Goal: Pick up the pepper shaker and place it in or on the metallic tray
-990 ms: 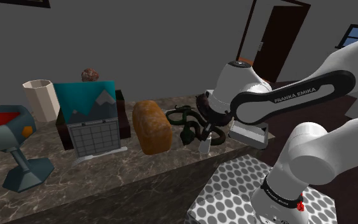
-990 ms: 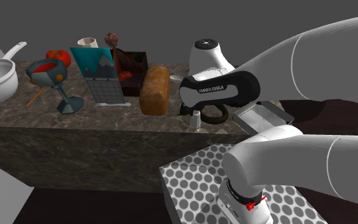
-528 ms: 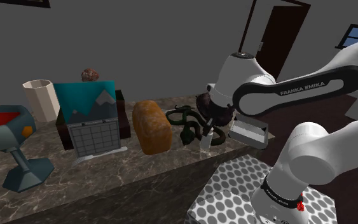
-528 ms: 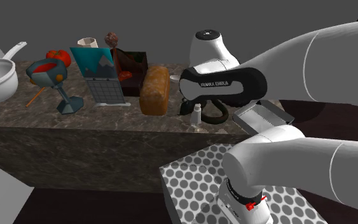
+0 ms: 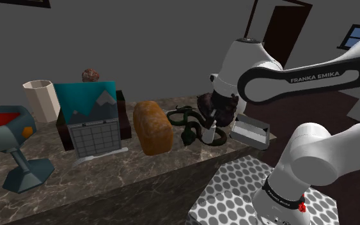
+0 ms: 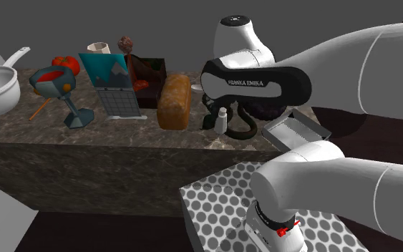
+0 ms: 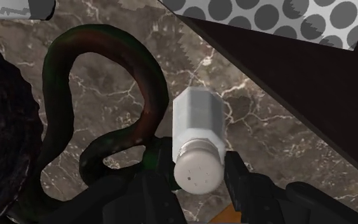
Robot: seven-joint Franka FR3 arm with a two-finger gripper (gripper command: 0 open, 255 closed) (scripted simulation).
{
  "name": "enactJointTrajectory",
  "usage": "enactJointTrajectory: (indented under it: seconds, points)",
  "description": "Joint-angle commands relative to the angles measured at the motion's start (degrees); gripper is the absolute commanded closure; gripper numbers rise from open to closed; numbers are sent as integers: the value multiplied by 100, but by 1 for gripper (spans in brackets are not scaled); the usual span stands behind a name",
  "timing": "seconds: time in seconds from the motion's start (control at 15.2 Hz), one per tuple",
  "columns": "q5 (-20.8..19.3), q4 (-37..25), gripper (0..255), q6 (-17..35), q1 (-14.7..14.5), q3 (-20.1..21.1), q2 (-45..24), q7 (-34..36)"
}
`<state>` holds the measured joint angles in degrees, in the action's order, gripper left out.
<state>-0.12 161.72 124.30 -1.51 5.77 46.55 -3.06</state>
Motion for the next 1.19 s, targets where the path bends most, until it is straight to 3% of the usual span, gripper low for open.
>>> enactJointTrajectory:
  seconds: [0.0, 0.59, 1.12]
  points:
    - [-4, -117, 255, -204, 2, -18, 84, -19]
    - [-18, -674, 255, -895, 10, -56, 220, -61]
    - [-722, -438, 255, -1432, 623, -1163, 1057, -1226]
